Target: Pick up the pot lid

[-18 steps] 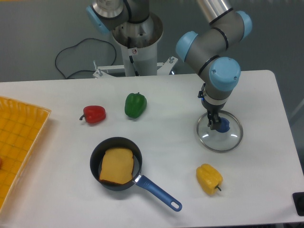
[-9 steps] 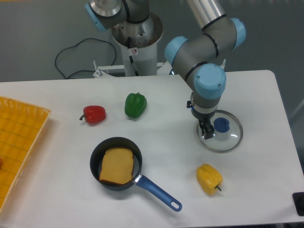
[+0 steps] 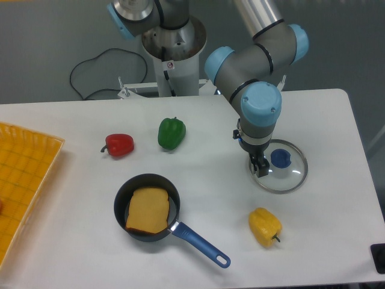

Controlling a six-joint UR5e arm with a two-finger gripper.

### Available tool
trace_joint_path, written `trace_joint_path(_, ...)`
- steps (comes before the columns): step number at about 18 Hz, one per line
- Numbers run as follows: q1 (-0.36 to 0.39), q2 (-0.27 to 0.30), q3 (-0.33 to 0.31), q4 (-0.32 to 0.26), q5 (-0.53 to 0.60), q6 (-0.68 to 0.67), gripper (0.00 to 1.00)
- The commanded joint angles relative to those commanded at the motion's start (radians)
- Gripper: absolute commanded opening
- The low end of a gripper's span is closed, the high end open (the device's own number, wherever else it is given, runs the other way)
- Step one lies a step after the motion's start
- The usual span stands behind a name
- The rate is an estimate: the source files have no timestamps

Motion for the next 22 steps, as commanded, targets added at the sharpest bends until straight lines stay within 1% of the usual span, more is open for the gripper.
trace_joint_path(4, -0.002, 0.002, 0.011, 0.0, 0.002, -0.002, 1.0)
trace_joint_path(22, 0.015, 0.006, 0.012, -0.005, 0.009, 0.011, 1.0)
